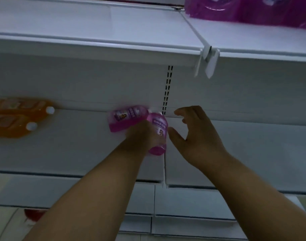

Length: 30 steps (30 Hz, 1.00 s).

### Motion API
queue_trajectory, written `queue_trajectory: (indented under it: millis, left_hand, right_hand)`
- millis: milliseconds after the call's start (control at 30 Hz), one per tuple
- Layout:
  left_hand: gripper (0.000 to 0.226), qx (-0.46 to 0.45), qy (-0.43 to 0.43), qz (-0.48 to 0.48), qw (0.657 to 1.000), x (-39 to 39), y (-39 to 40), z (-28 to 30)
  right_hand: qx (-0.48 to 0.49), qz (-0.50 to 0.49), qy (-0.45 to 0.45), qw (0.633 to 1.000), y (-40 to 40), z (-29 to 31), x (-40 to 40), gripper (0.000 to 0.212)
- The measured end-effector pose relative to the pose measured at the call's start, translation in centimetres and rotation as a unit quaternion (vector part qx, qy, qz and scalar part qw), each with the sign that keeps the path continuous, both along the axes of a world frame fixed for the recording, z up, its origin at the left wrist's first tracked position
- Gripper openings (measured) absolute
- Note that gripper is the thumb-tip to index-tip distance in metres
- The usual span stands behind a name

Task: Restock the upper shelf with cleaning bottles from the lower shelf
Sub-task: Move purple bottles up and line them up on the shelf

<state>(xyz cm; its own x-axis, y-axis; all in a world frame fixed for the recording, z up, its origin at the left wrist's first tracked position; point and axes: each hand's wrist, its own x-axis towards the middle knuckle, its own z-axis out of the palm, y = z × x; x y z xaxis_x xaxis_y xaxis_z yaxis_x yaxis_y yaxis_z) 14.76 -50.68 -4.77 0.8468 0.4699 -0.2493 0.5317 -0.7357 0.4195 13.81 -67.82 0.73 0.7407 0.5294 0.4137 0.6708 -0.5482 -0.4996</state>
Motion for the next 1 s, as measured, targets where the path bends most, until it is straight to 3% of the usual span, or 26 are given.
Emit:
queue_trajectory:
  millis: [67,133,167,300,367,500,600,733,900,933,1000]
  left_hand:
    - [0.054,-0.170,-0.054,0.053,0.983,-2.7,0.8,-0.1]
    - [0.037,-0.288,-0.164,0.109,0.937,-6.7,1.7,-0.4]
    - [0.040,-0.325,-0.225,0.134,0.909,-8.7,2.1,-0.7]
    - [0.093,-0.477,-0.415,0.214,0.745,-15.0,5.2,-0.1]
    - [0.109,-0.531,-0.437,0.185,0.703,-16.8,6.9,1.0]
    - [0.110,-0.570,-0.417,0.138,0.695,-19.4,9.0,2.5]
    - [0.099,-0.584,-0.402,0.128,0.693,-20.9,10.3,3.1]
    - [0.051,-0.601,-0.399,0.151,0.676,-22.8,13.4,3.1]
    - [0.071,-0.616,-0.359,0.142,0.686,-24.5,15.0,2.7]
    - [0.069,-0.620,-0.355,0.133,0.687,-24.7,15.2,2.6]
    - [0.056,-0.625,-0.347,0.115,0.690,-25.0,15.5,2.2]
  right_hand:
    - [0.006,0.008,0.017,1.000,0.8,-0.8,0.8,0.049]
    - [0.020,0.010,0.027,0.999,2.1,-1.9,1.3,0.044]
    - [0.028,0.008,0.029,0.999,3.0,-2.5,1.6,0.040]
    - [0.001,0.008,0.069,0.998,8.7,-4.5,2.7,0.039]
    - [-0.070,0.004,0.073,0.995,12.2,-5.4,3.0,0.046]
    - [-0.216,-0.056,0.101,0.970,18.4,-6.7,3.1,0.062]
    - [-0.272,-0.105,0.130,0.948,21.5,-7.3,3.0,0.058]
    - [-0.223,-0.111,0.141,0.958,23.0,-8.0,0.8,0.048]
    - [-0.149,-0.080,0.110,0.980,20.3,-7.9,-4.0,0.033]
    - [-0.132,-0.111,0.131,0.976,20.0,-7.7,-5.0,0.035]
    - [-0.135,-0.174,0.186,0.957,19.7,-7.3,-6.4,0.064]
